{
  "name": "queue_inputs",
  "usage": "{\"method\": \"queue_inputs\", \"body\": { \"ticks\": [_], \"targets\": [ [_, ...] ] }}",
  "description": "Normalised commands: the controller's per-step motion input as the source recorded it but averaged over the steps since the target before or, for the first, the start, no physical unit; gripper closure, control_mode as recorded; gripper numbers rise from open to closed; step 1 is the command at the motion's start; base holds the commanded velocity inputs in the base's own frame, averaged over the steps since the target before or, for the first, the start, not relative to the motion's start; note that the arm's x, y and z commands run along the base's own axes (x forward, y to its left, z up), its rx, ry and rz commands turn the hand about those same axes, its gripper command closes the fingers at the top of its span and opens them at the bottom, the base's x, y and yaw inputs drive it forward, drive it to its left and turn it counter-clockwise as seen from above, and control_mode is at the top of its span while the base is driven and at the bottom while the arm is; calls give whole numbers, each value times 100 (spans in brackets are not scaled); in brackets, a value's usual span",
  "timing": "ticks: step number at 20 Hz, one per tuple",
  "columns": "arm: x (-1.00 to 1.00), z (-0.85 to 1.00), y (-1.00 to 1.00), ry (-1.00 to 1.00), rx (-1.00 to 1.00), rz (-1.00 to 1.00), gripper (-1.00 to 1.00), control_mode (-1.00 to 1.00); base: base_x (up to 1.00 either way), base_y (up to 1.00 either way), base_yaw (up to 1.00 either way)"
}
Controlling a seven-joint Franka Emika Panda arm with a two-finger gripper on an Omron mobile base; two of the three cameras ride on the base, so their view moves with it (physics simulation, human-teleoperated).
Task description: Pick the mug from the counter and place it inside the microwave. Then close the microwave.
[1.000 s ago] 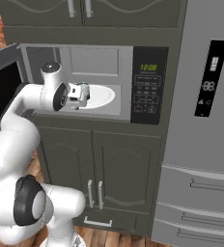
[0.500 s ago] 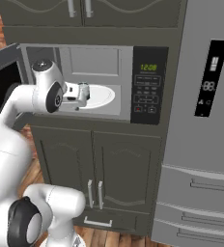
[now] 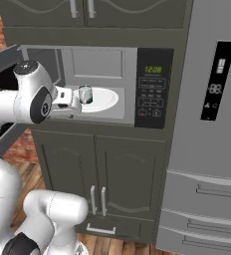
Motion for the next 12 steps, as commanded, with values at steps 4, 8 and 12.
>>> {"method": "queue_inputs", "body": {
  "ticks": [4, 8, 12],
  "targets": [
    [-66, 1, 0, -13, 0, 0, -100, -100, 0, 0, 0],
    [-48, 0, 0, -21, 0, 0, -100, -100, 0, 0, 0],
    [-44, 19, 0, -16, 0, 0, -100, -100, 0, 0, 0]
  ]
}}
